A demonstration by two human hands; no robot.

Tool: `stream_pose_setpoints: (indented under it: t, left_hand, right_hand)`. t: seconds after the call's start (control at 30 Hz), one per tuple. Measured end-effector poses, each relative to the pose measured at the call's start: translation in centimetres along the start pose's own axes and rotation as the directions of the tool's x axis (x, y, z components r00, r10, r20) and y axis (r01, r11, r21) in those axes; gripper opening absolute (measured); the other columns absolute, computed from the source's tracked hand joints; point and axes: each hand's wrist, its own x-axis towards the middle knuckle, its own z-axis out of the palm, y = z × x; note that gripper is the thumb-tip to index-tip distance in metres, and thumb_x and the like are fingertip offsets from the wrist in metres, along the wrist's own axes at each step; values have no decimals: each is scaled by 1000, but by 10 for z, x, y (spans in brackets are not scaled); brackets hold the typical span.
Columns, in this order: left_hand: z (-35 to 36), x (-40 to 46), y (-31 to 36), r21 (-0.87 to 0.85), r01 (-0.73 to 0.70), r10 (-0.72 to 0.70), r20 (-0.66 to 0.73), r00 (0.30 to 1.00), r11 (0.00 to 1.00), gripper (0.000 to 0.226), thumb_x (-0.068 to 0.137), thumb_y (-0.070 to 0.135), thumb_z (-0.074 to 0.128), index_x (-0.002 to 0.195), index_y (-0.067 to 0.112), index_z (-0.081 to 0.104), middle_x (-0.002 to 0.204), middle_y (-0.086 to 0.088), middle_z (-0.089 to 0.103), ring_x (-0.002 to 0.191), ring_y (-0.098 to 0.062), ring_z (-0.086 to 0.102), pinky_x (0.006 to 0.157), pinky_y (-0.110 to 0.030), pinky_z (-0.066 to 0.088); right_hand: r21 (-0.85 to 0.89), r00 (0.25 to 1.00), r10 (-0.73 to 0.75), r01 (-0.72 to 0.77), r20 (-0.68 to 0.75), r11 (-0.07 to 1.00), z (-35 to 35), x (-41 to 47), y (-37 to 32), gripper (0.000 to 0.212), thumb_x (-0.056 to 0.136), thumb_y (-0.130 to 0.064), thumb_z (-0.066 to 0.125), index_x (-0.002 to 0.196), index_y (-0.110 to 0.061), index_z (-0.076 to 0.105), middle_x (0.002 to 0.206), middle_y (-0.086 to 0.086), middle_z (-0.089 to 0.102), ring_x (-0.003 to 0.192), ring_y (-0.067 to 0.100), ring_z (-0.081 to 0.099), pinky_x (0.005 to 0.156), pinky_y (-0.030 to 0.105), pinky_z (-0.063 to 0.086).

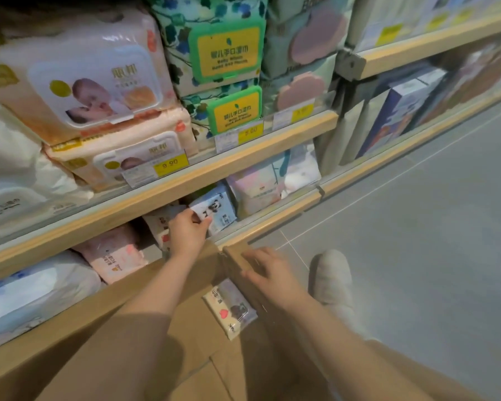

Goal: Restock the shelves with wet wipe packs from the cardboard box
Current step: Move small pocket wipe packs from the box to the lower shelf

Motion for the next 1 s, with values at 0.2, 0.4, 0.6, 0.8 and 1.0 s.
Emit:
stream_pose_setpoints:
  t: [0.2,0.4,0.6,0.8,1.0]
  left_hand:
    - [16,8,-1,10,28,-28,38,999,1000,19,82,22,71,72,11,59,64,3,55,61,-13,52,62,-26,38]
    - [-1,-7,-7,-7,-13,14,88,996,1000,24,82,24,71,97,7,64,87,-2,65,79,-13,61,70,-21,46]
    - [-63,-73,-63,320,-378,324,211,922,869,55,87,50,56,131,18,49,132,-3,52,123,-21,46,105,-39,36]
    - [-94,-117,-120,606,-380,253,287,924,699,56,89,53,27,134,26,49,123,-3,62,107,-26,60,88,-42,47]
    - [-91,-126,-123,615,-411,331,246,911,673,35,90,34,58,124,24,57,111,-1,68,92,-24,66,73,-37,50]
  right_hand:
    - [40,1000,-19,19,-15,999,3,1,6,37,91,-33,57,127,-22,56,117,-5,52,104,7,46,90,19,36]
    - [12,1000,-16,16,-16,1000,5,-7,2,37,93,-33,53,129,-21,54,121,-3,54,111,9,48,97,23,39]
    - [-28,998,56,-55,14,998,3,-27,-7,34,94,-28,51,126,-19,55,117,-2,57,106,11,52,95,30,45]
    - [-67,991,133,-133,3,989,13,-60,-14,32,93,-27,51,124,-19,54,116,0,55,107,17,53,93,30,43]
    - [-261,988,49,-86,-144,961,24,-82,-32,38,95,-24,51,133,-21,49,133,-2,46,122,14,43,103,24,37]
